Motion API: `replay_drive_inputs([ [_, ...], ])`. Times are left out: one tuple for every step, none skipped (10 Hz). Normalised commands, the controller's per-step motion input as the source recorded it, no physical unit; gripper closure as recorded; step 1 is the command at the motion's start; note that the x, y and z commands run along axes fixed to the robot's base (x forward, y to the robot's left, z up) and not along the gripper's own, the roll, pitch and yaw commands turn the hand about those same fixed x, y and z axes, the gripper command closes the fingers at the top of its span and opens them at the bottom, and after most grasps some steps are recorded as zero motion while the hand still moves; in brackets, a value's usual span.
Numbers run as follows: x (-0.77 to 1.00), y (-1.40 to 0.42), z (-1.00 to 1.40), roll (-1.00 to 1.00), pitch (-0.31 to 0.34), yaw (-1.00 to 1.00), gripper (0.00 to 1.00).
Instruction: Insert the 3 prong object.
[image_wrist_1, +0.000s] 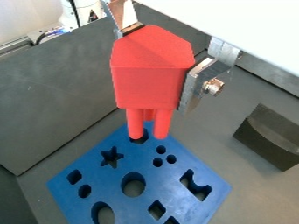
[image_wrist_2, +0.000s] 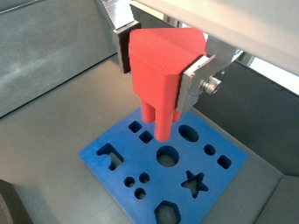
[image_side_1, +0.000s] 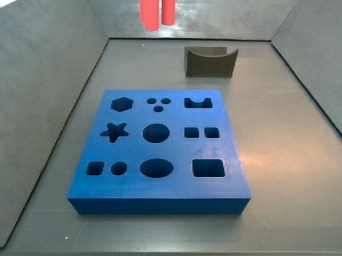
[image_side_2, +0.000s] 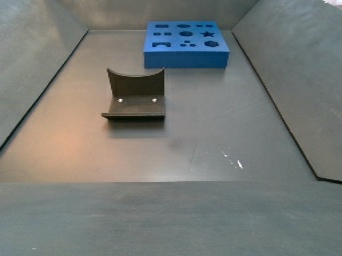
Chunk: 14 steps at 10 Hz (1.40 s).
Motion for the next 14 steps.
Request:
replay_drive_inputs([
  [0.02,0.06,-0.40,0.05,0.000,0.15,1.00],
  [0.00,0.04,-0.86,0.15,-0.124,0.20,1.00],
  [0.00,0.13,-0.97,0.14,-0.067,0.23,1.00],
  [0.00,0.18,-0.94,0.14,-0.091,0.34,1.00],
  [0.08,0.20,-0.82,0.17,-0.024,0.35,1.00],
  [0.10,0.23,-0.71,0.12,-0.007,0.29,1.00],
  [0.06,0.21,-0.64,0.08,-0.040,0.25,1.00],
  [0.00,0.23,-0.56,0.00,-0.089,0.15,1.00],
  [0.00,0.16,-0.57,0.05,-0.084,0.15,1.00],
  [0.01,0.13,-0.56,0.00,-0.111,0.15,1.00],
  [0.11,0.13,-0.49,0.00,-0.041,0.13,1.00],
  [0.00,0.04,-0.44,0.04,-0.060,0.13,1.00],
  [0.00,0.06,-0.39,0.02,-0.096,0.29,1.00],
  [0.00,0.04,-0.35,0.06,-0.076,0.44,1.00],
])
